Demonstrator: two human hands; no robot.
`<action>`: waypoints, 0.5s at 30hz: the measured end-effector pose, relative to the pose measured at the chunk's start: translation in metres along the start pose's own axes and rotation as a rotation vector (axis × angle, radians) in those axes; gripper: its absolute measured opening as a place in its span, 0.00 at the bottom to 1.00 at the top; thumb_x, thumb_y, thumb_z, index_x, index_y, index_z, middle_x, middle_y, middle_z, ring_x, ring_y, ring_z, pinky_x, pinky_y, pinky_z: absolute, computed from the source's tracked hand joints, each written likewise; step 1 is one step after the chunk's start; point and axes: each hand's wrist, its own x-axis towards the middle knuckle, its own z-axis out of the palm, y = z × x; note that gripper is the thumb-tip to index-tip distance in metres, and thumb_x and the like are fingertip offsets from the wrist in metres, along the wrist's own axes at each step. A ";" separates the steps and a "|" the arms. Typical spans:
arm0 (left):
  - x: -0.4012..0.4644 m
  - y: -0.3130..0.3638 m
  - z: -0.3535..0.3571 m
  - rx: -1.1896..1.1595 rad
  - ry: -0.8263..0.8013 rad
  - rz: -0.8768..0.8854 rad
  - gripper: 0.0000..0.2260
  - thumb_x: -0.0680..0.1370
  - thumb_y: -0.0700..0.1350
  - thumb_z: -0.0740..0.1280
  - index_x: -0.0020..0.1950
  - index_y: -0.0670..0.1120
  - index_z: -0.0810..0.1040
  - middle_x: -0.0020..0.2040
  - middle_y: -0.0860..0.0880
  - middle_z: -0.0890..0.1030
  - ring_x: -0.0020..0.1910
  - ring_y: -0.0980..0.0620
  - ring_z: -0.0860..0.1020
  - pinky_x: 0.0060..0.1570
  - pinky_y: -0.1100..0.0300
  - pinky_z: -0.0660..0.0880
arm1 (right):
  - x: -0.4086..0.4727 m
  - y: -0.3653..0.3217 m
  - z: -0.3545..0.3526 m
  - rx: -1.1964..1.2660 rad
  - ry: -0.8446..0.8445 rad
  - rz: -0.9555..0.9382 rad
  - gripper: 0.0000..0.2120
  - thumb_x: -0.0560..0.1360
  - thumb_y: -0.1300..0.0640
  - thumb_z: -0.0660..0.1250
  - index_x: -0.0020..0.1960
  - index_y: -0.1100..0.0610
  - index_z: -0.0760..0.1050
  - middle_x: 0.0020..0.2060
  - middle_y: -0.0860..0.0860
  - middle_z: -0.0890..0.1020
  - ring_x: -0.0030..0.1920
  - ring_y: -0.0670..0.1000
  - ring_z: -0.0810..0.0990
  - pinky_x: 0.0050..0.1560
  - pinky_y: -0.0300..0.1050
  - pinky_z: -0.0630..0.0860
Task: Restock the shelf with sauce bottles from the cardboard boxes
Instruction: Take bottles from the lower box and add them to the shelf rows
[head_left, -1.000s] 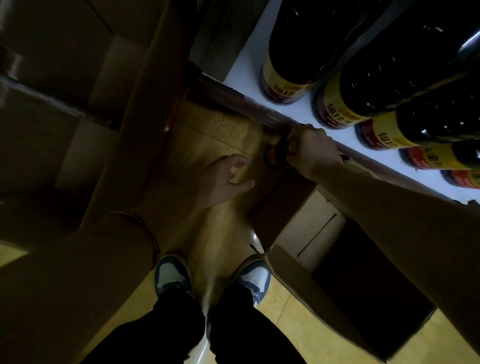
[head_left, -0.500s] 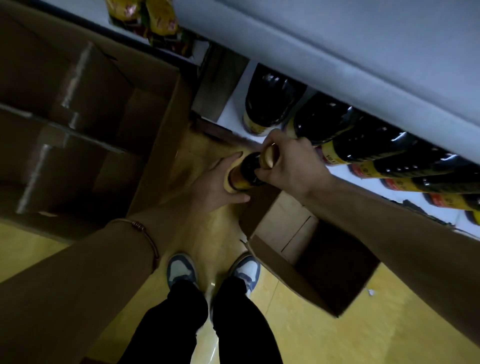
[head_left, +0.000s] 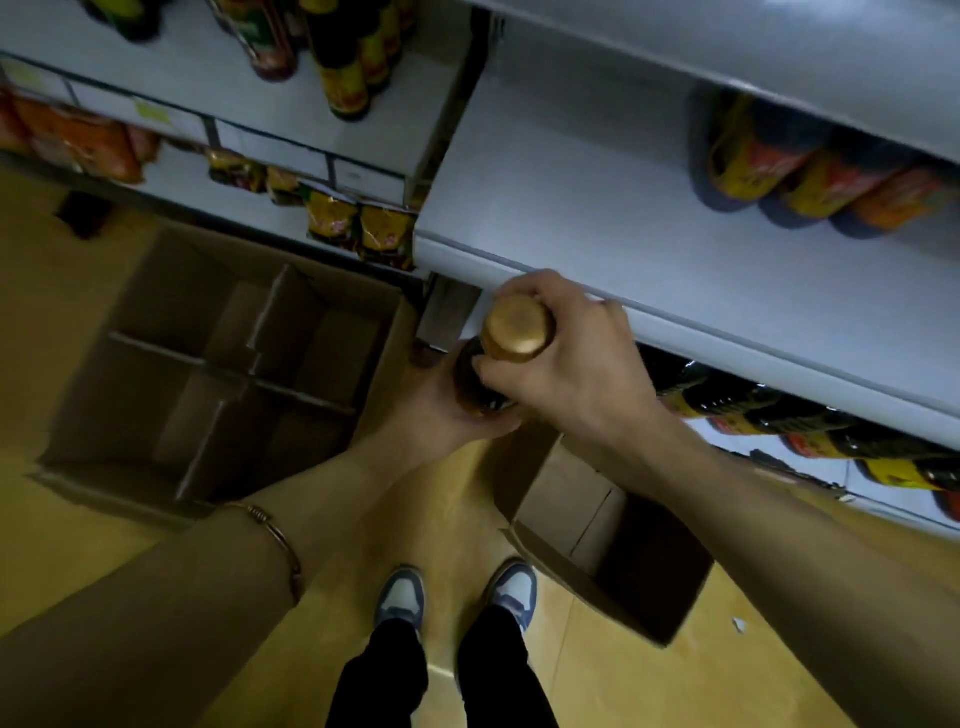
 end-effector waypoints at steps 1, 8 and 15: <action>-0.007 0.013 -0.004 0.036 0.002 0.032 0.31 0.64 0.46 0.80 0.63 0.56 0.71 0.57 0.60 0.78 0.60 0.60 0.75 0.60 0.64 0.72 | -0.003 -0.011 -0.005 0.025 0.036 -0.003 0.23 0.67 0.52 0.77 0.60 0.52 0.75 0.47 0.42 0.79 0.46 0.41 0.77 0.47 0.30 0.74; -0.064 0.111 -0.025 0.181 -0.046 0.216 0.30 0.66 0.46 0.79 0.63 0.54 0.71 0.57 0.57 0.79 0.57 0.62 0.77 0.54 0.69 0.74 | -0.031 -0.088 -0.042 0.396 0.188 0.053 0.13 0.69 0.53 0.77 0.50 0.51 0.78 0.45 0.47 0.82 0.50 0.46 0.80 0.54 0.49 0.78; -0.125 0.211 -0.042 0.233 -0.143 0.423 0.26 0.67 0.44 0.79 0.60 0.55 0.73 0.55 0.57 0.80 0.57 0.62 0.77 0.53 0.68 0.75 | -0.070 -0.174 -0.120 0.375 0.096 -0.052 0.11 0.70 0.59 0.76 0.51 0.57 0.80 0.48 0.47 0.85 0.50 0.43 0.82 0.56 0.44 0.79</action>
